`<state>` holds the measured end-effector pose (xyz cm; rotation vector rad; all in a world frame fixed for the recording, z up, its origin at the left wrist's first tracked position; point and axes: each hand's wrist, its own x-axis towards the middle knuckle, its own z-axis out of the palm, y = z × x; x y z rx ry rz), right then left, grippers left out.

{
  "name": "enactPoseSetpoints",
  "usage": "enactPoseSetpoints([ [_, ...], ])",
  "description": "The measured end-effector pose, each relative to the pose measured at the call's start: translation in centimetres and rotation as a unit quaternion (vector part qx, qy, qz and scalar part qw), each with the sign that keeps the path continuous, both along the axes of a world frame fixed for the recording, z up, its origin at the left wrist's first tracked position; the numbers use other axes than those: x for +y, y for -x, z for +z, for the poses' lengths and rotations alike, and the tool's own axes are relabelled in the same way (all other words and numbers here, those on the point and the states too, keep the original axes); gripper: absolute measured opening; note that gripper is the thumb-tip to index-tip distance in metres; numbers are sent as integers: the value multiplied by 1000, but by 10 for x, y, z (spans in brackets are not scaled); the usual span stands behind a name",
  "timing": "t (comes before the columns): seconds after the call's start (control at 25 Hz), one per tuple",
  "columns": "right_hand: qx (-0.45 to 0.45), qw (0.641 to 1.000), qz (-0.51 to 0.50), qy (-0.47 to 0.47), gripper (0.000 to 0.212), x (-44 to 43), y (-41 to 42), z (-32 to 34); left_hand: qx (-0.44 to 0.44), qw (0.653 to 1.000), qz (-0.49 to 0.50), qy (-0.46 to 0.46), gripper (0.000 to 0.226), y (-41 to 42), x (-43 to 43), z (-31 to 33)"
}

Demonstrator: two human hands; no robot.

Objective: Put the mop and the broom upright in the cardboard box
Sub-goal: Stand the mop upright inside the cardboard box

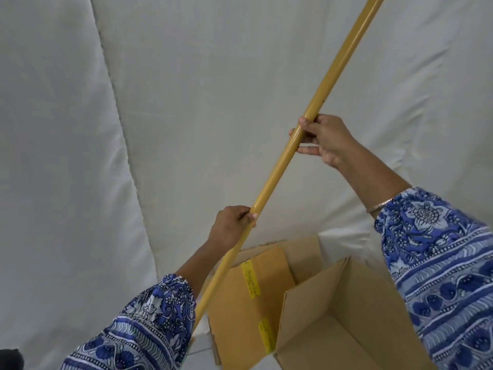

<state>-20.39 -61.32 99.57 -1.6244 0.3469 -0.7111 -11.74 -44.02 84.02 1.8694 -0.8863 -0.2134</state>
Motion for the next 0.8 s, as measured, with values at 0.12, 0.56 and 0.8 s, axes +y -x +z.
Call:
enactPoseSetpoints([
  [0.12,19,999,0,48,8,-44,-19,26,19,998,-2,52,25,-11,-60,6],
  [0.56,88,982,40,163,18,-209,-45,13,100,985,31,136,22,-7,-282,-41],
  [0.8,107,973,127,162,12,-333,-47,-37,129,978,97,134,18,15,-405,-87],
])
